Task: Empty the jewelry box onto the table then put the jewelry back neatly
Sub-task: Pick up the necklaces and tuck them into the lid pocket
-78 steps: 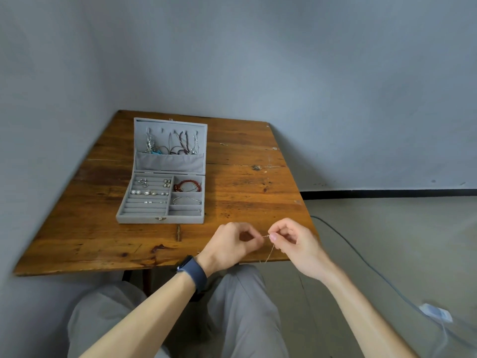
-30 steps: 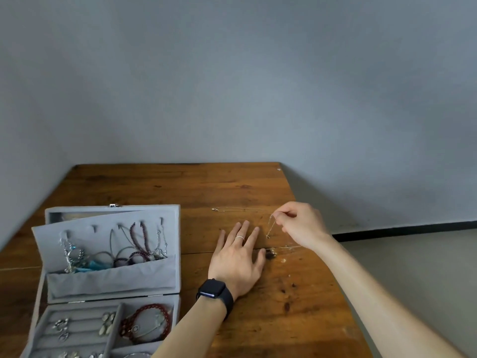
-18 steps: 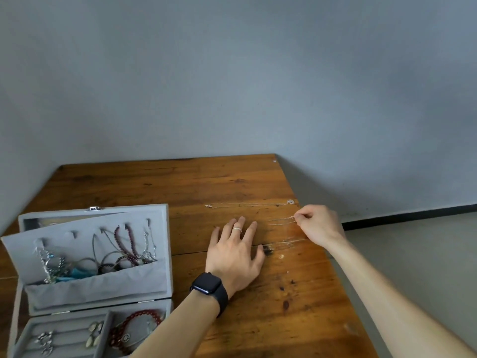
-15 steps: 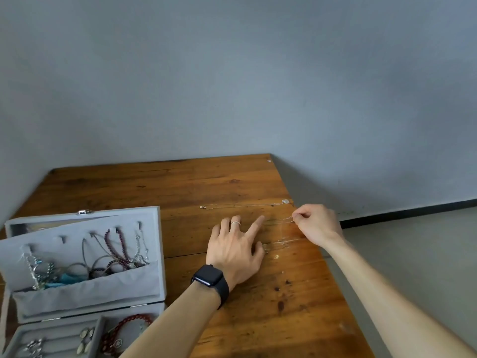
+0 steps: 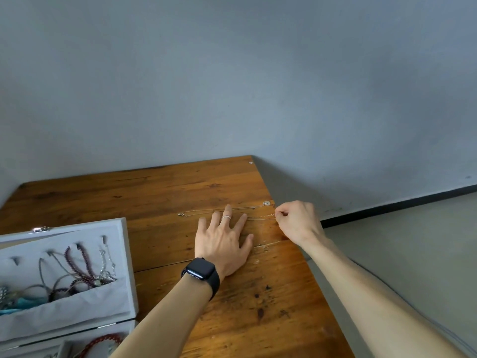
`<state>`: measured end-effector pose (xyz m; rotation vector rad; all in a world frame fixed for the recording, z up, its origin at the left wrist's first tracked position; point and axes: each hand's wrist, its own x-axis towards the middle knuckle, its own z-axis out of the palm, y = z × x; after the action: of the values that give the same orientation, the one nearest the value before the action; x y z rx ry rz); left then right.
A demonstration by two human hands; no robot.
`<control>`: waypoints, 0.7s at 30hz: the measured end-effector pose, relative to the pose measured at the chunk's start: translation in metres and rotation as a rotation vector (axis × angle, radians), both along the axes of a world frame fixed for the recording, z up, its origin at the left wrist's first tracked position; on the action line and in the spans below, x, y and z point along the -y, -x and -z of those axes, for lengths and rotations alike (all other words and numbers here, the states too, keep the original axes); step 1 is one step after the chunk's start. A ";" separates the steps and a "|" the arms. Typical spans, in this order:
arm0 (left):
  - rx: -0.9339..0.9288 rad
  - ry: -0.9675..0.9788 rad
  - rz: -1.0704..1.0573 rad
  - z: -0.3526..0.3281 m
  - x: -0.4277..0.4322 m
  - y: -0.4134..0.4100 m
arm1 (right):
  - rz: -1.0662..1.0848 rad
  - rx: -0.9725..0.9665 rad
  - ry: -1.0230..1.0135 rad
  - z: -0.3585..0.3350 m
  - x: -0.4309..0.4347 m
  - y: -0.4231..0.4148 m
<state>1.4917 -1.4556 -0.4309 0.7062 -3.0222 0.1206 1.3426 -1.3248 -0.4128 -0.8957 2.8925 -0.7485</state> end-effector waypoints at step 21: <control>0.024 -0.155 -0.054 -0.027 -0.029 -0.049 | 0.002 0.025 0.272 0.031 -0.053 -0.086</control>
<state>1.5411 -1.4268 -0.4038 0.8032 -3.0616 -0.1050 1.4289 -1.2719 -0.4437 -0.8962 2.8136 -1.1646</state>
